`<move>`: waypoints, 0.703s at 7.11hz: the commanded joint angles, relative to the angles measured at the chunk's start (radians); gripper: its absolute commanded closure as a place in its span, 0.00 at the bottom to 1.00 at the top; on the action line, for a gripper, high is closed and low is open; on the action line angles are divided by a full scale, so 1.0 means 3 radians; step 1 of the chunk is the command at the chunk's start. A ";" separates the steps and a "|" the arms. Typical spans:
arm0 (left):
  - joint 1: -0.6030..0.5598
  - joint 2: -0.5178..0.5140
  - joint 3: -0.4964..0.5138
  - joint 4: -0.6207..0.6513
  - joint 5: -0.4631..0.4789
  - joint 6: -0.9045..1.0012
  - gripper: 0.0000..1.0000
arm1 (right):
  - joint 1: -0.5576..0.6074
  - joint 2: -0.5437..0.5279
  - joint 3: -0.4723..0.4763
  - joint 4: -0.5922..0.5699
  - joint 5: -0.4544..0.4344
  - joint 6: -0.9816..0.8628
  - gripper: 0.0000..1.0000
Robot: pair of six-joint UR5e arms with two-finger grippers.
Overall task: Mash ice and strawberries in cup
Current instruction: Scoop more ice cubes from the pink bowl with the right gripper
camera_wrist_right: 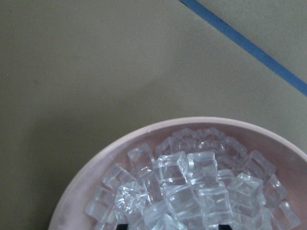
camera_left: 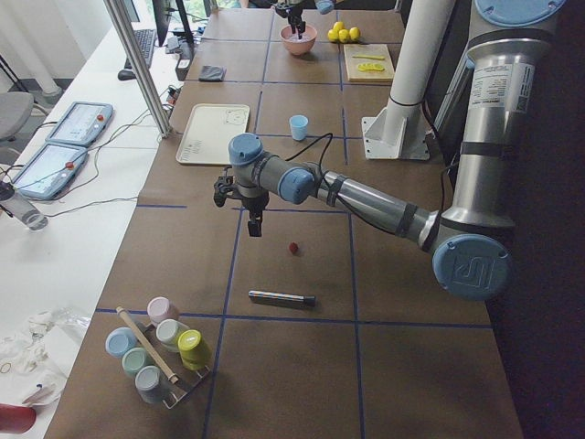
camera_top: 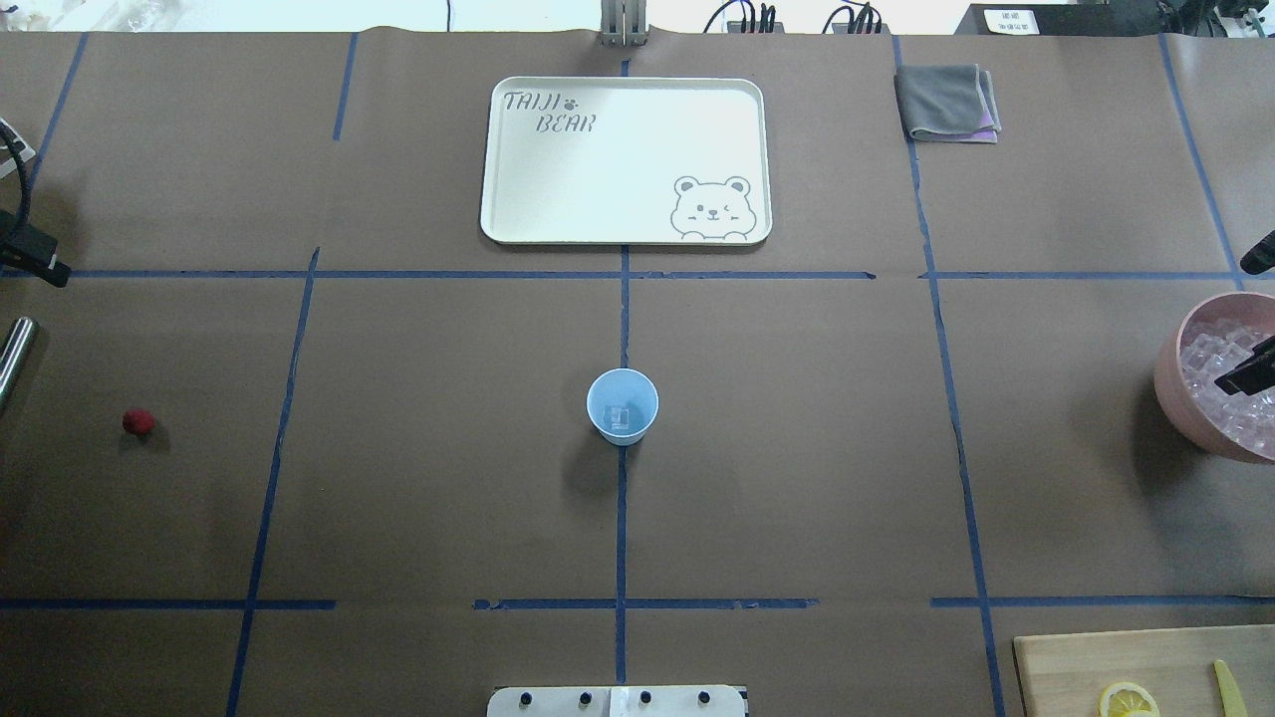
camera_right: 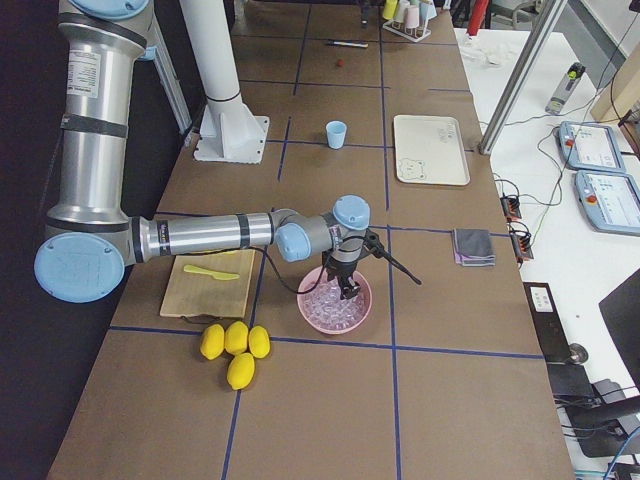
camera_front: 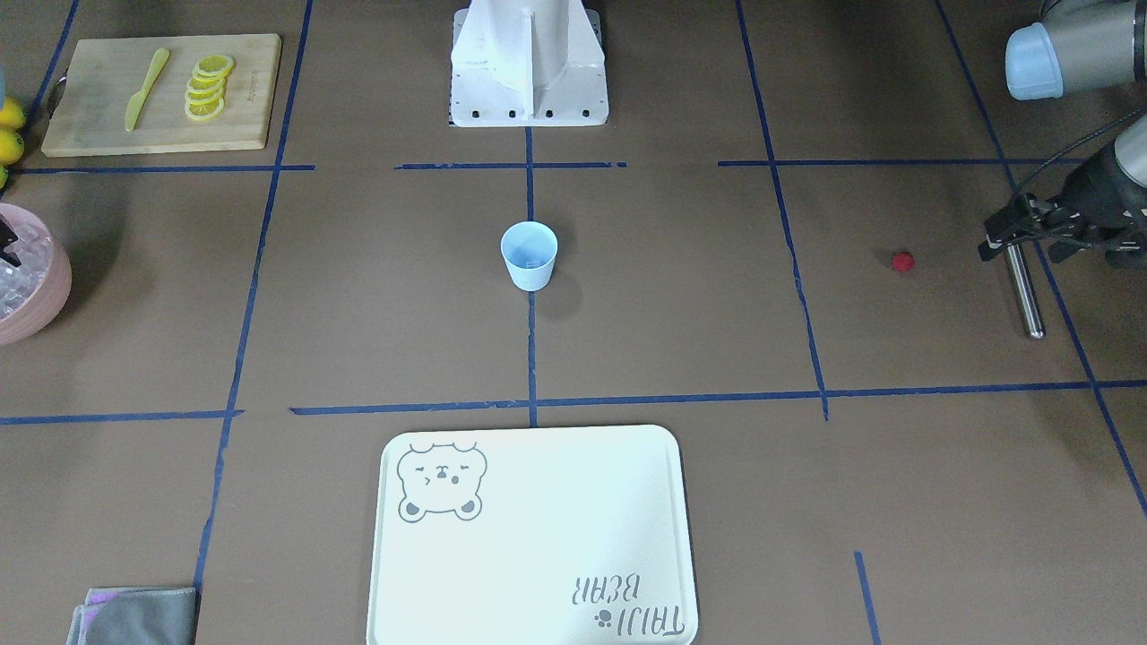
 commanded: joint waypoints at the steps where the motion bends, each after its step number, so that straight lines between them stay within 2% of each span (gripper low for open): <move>1: 0.0000 -0.0002 -0.0005 0.0000 0.0000 0.0002 0.00 | -0.0015 0.0002 -0.0041 0.0001 0.0000 0.0001 0.33; 5: 0.0000 -0.0002 0.0000 0.0000 0.0000 0.0002 0.00 | -0.0020 0.0022 -0.0067 -0.0004 0.0005 0.0001 0.39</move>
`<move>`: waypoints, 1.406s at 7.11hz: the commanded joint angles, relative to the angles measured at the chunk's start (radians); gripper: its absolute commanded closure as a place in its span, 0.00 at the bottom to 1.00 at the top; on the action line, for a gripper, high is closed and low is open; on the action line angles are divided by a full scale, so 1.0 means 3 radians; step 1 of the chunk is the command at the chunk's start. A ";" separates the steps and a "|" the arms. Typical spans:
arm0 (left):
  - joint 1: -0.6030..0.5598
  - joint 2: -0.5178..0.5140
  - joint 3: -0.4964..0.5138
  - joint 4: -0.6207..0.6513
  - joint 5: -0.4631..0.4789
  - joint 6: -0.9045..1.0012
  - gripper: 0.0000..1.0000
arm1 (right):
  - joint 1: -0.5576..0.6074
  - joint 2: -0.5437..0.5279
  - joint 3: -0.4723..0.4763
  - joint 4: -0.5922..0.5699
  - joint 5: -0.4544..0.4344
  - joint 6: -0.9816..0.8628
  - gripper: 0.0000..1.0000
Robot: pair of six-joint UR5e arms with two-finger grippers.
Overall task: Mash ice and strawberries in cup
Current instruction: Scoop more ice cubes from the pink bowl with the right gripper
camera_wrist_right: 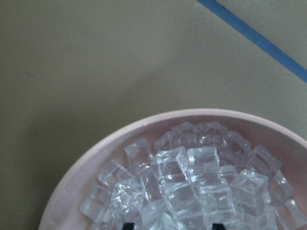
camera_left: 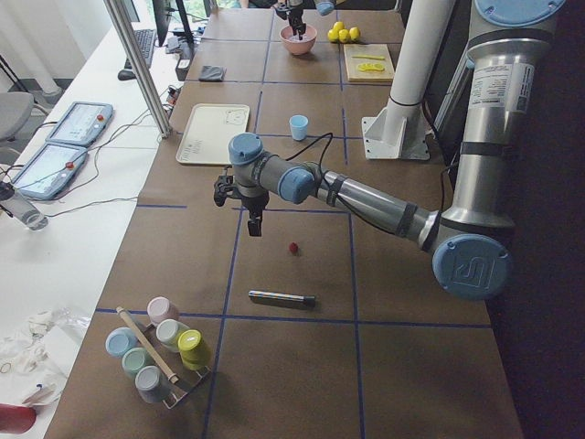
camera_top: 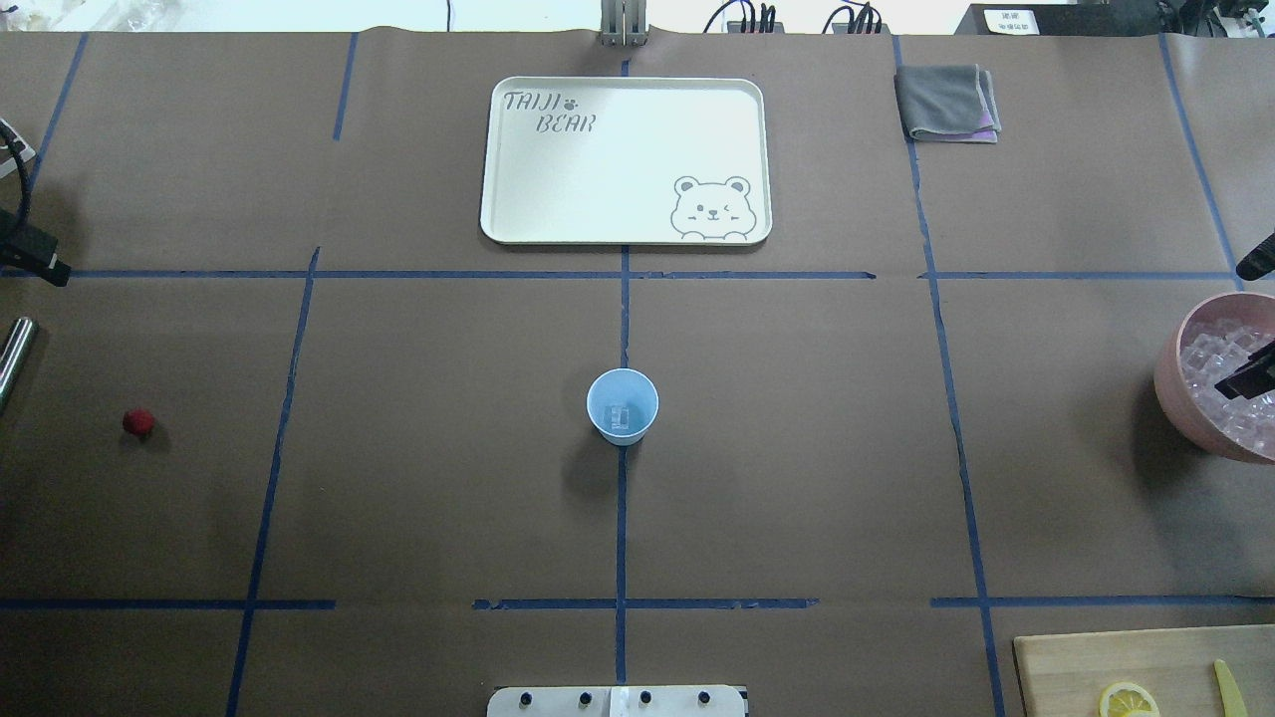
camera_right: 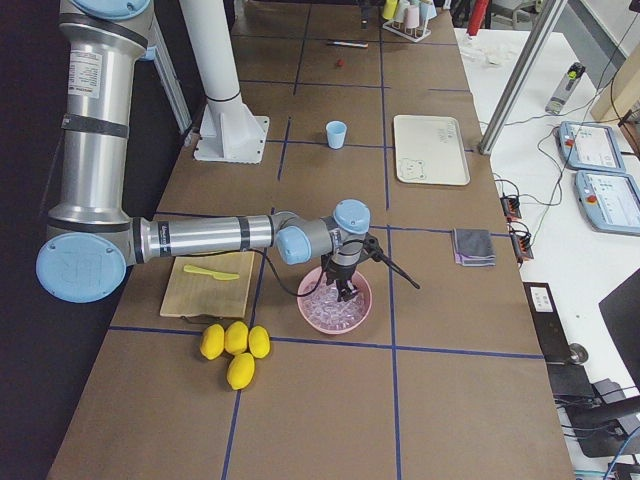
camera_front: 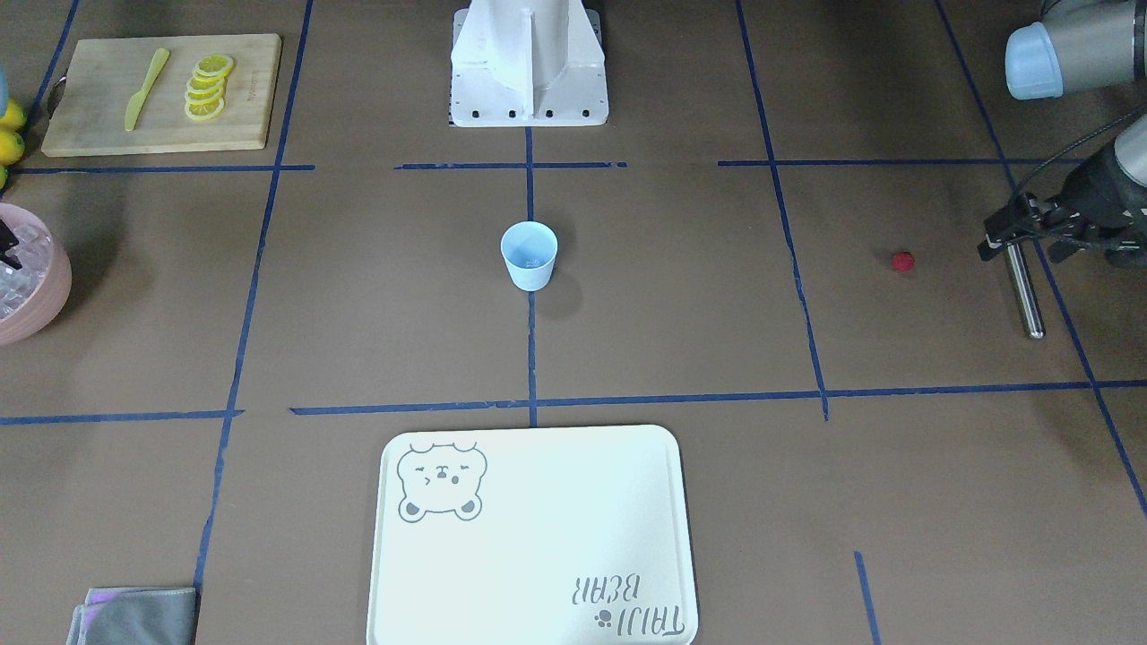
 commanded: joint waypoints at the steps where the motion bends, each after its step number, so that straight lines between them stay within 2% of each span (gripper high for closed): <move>1: 0.0000 0.0000 0.0004 -0.0005 0.0000 0.0000 0.00 | -0.0001 0.0018 -0.0026 -0.0004 0.0001 0.0000 0.42; 10: 0.0000 0.0000 0.0004 -0.0005 -0.0005 -0.0015 0.00 | -0.0001 -0.0002 -0.0032 -0.0009 0.0128 -0.0005 0.44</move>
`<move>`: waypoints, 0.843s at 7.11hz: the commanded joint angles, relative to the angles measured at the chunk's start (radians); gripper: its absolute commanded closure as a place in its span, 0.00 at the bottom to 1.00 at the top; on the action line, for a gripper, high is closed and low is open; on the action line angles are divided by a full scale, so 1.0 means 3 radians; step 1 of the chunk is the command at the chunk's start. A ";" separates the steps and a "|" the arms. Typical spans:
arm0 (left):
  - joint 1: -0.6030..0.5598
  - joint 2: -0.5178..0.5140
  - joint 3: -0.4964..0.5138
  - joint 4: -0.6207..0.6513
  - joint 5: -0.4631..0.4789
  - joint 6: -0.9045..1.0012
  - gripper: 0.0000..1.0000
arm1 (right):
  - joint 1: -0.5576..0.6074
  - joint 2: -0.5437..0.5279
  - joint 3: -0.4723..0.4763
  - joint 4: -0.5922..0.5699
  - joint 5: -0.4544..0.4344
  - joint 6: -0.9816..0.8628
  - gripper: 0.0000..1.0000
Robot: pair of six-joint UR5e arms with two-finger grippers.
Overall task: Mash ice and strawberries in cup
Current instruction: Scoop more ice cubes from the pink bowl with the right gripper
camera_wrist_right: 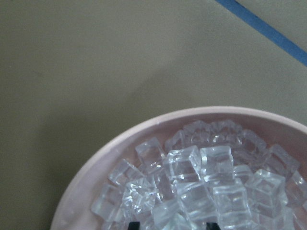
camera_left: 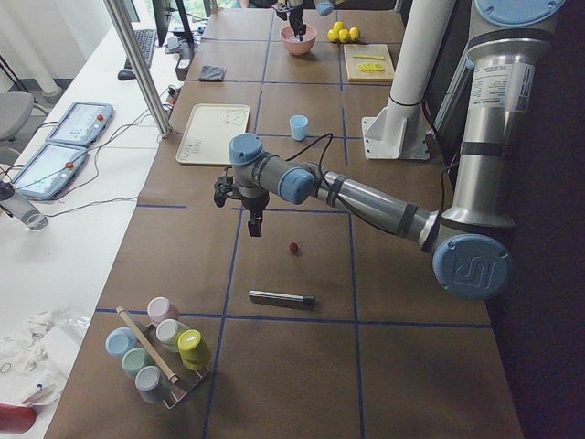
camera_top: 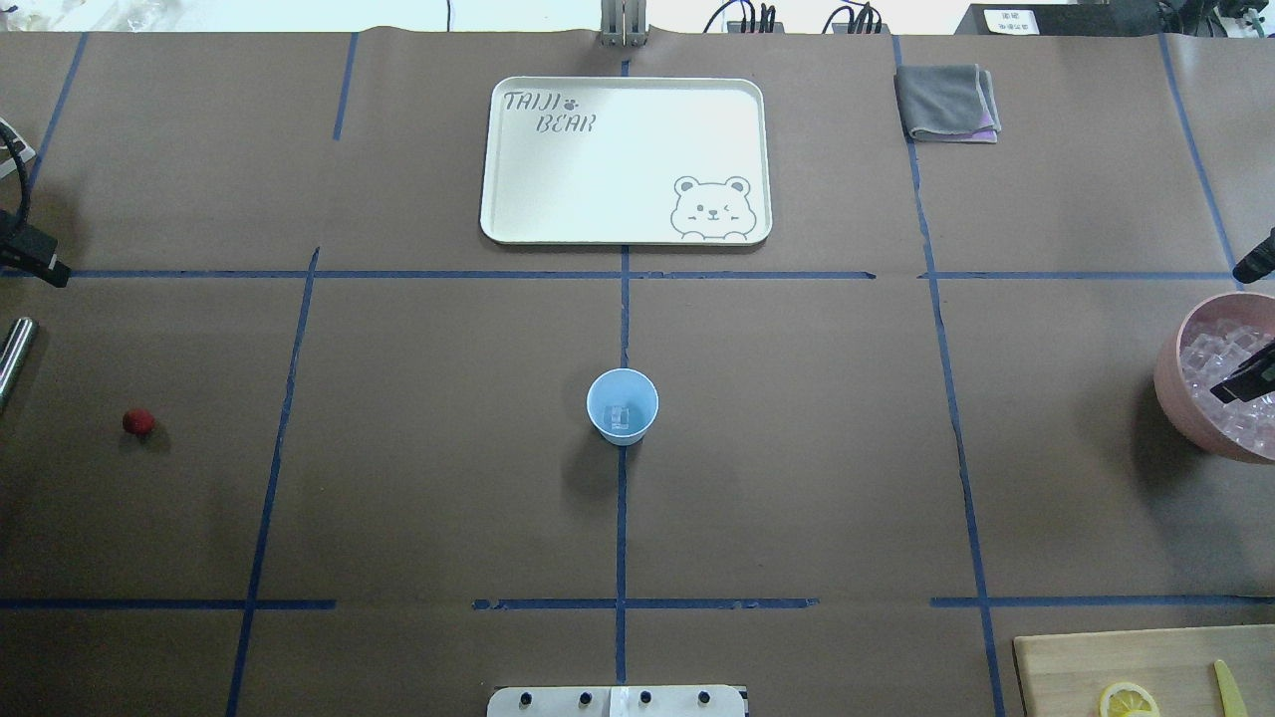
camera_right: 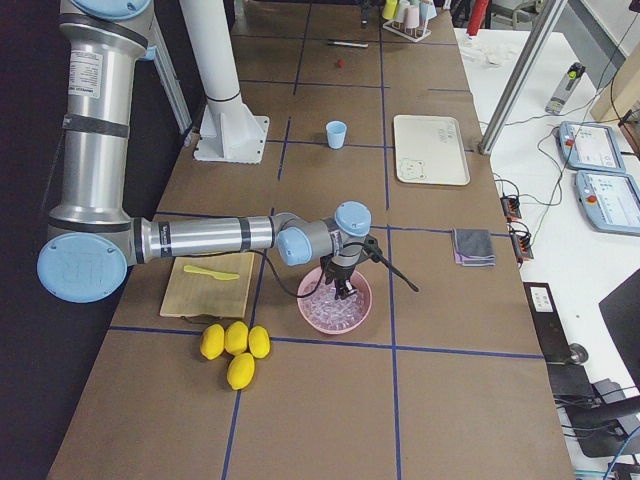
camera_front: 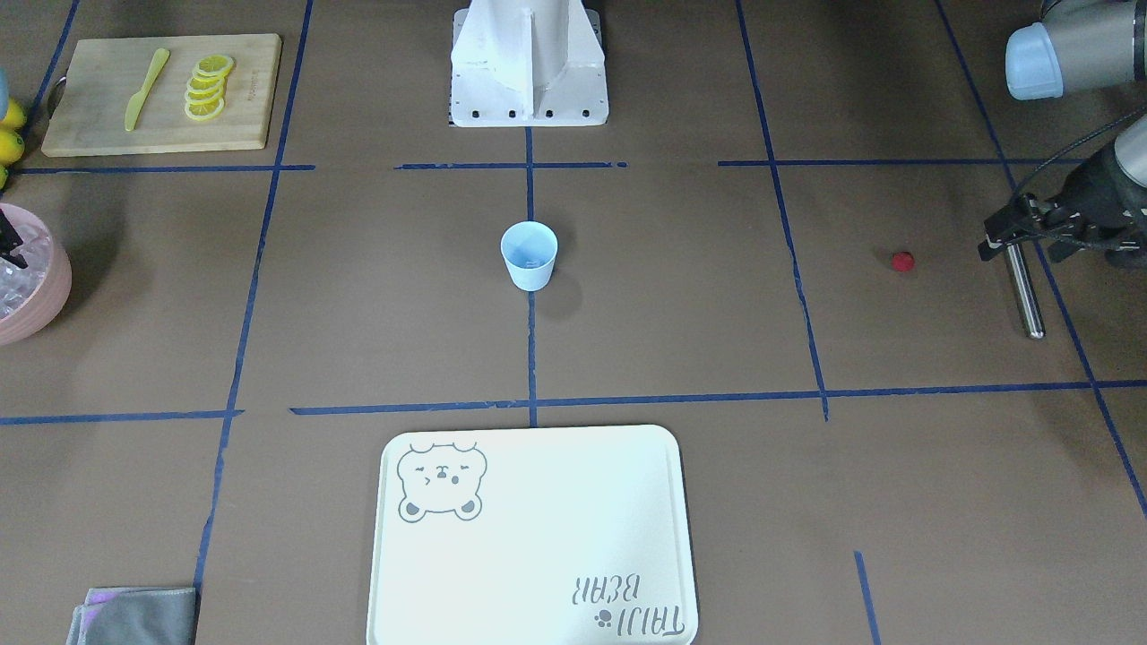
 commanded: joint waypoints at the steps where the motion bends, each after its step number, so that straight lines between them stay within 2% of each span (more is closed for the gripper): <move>1: 0.0000 -0.0004 0.0000 -0.0001 0.0000 -0.0001 0.00 | 0.0001 -0.0015 -0.0001 0.0005 0.0001 -0.0002 0.44; 4: 0.0000 -0.0004 0.0000 -0.0001 0.0000 -0.0011 0.00 | 0.0001 -0.0030 -0.0001 0.0010 0.0001 -0.0002 0.44; 5: 0.0000 -0.0004 0.0000 -0.0001 0.0000 -0.0011 0.00 | 0.0001 -0.0030 0.0004 0.0005 0.0001 -0.0002 0.49; 6: 0.0000 0.0001 0.0000 -0.0001 0.0000 -0.0021 0.00 | 0.0001 -0.0030 -0.0001 0.0005 0.0001 -0.0002 0.61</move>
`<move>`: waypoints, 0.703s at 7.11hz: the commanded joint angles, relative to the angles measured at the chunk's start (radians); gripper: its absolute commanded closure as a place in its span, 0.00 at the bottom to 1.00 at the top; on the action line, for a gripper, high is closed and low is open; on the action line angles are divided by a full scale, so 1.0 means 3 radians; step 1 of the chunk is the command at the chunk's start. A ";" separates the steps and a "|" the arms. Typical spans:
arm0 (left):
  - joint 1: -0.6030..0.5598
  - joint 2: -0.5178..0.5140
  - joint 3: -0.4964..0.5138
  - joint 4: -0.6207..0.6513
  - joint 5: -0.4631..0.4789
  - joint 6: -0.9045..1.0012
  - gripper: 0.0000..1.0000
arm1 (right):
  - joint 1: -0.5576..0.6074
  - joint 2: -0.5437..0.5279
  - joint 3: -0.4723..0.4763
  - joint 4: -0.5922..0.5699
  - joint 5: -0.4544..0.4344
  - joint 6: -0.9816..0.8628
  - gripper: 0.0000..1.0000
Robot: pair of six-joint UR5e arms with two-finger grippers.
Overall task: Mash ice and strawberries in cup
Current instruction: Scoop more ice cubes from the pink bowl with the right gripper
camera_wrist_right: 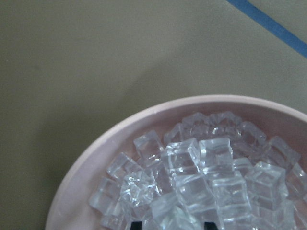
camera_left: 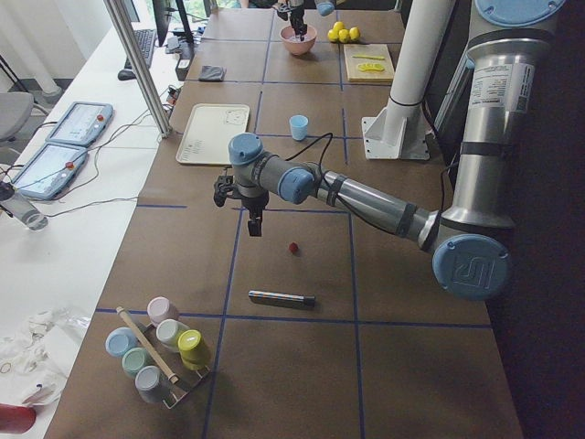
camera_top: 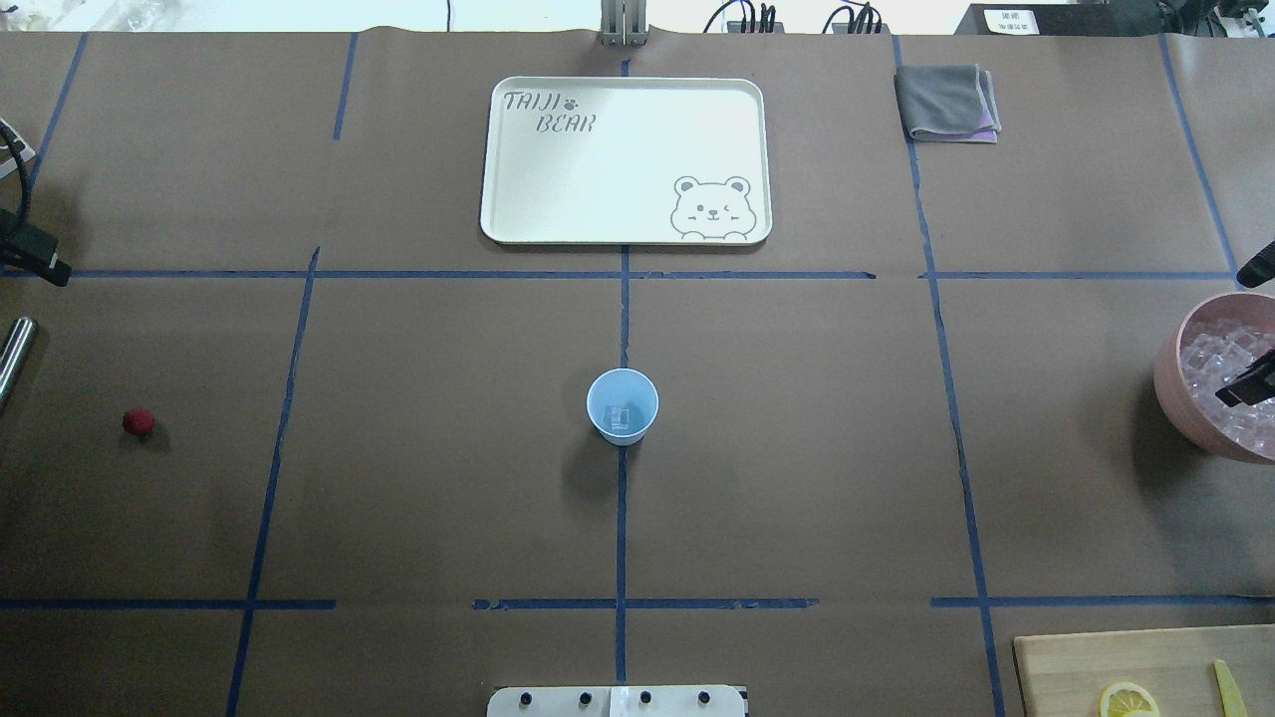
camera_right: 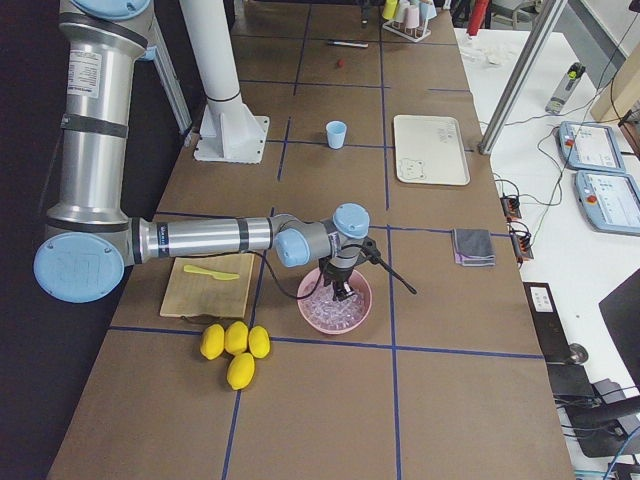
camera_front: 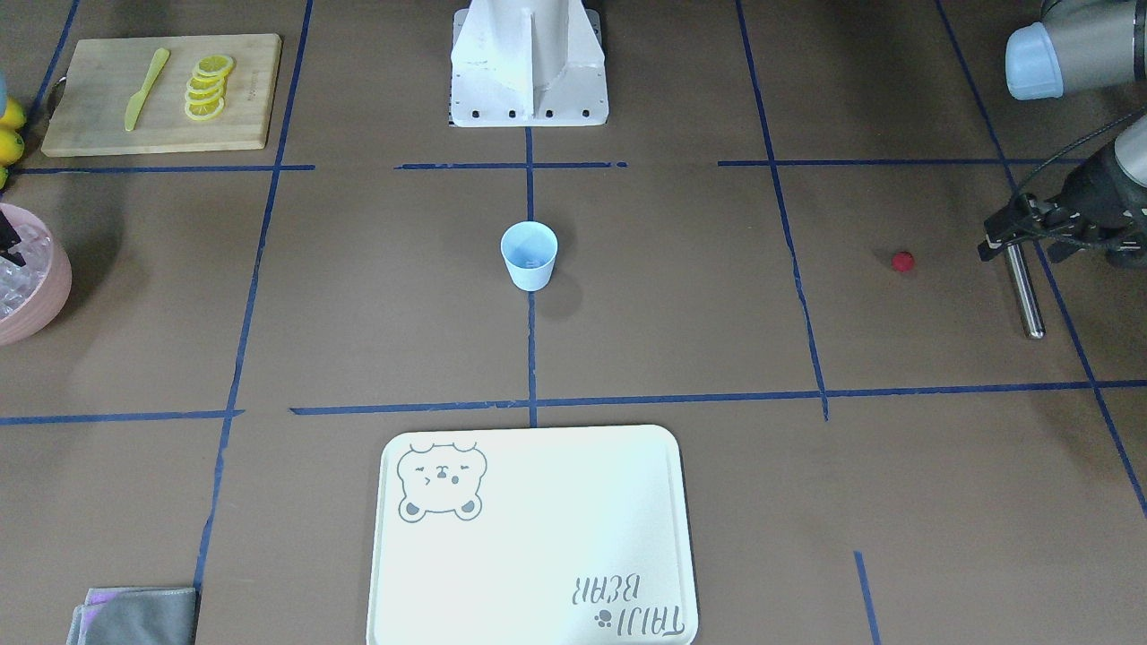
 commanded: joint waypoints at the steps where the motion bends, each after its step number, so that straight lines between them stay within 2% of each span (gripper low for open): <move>1: 0.0000 -0.0001 0.0001 0.0000 0.0000 -0.0008 0.00 | 0.0000 0.0010 -0.0001 -0.0001 0.0000 0.0000 0.76; 3: 0.0000 -0.0001 0.0001 0.0000 0.0000 -0.0008 0.00 | 0.0000 0.0035 0.0004 -0.0001 0.0000 -0.0005 0.96; 5: 0.0000 -0.0001 0.0016 0.0000 -0.0005 0.0003 0.00 | 0.0015 0.0020 0.0151 -0.0006 0.0005 0.0000 0.98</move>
